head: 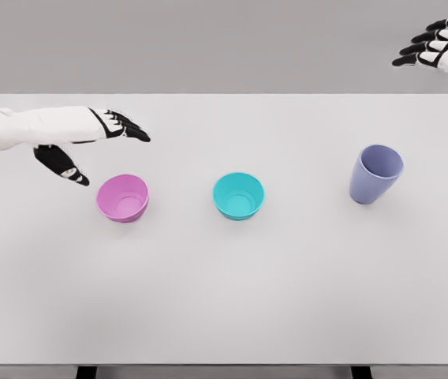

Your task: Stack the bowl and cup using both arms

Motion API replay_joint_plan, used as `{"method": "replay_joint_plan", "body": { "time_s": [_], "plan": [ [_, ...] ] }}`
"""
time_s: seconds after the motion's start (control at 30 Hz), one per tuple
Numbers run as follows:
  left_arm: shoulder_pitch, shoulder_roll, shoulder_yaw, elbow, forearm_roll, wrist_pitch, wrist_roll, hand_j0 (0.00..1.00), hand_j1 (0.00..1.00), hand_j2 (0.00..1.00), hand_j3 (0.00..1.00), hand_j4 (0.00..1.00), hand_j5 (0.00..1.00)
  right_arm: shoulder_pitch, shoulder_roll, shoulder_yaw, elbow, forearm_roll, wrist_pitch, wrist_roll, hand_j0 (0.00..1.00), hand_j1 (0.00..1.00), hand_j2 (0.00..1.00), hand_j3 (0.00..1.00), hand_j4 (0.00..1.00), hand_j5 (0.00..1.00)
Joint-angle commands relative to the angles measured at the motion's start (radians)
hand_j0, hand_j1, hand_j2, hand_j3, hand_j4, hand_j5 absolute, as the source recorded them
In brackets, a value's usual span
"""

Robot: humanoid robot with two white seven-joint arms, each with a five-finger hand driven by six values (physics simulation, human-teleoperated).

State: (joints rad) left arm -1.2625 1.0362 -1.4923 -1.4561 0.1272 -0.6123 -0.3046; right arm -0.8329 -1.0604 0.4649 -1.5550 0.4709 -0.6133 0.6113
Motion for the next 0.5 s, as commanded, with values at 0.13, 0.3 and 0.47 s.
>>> {"method": "replay_joint_plan", "body": {
  "time_s": [0.13, 0.3, 0.47],
  "plan": [
    [0.0, 0.073, -0.075, -0.11, 0.025, 0.001, -0.024, 1.0, 1.0, 1.0, 1.0, 1.0, 1.0, 0.012, -0.004, -0.002, 0.0, -0.003, 0.002, 0.0, 1.0, 1.0, 1.0, 1.0, 1.0, 1.0],
    [-0.003, 0.074, -0.077, -0.138, 0.015, 0.001, -0.024, 1.0, 1.0, 1.0, 1.0, 1.0, 1.0, 0.025, 0.022, 0.014, 0.0, -0.003, 0.002, 0.0, 1.0, 1.0, 1.0, 1.0, 1.0, 1.0],
    [-0.017, 0.073, -0.075, -0.148, 0.015, 0.001, -0.022, 1.0, 1.0, 1.0, 1.0, 1.0, 1.0, 0.017, 0.094, 0.046, 0.001, -0.003, 0.002, 0.0, 1.0, 1.0, 1.0, 1.0, 1.0, 1.0]
  ]
}}
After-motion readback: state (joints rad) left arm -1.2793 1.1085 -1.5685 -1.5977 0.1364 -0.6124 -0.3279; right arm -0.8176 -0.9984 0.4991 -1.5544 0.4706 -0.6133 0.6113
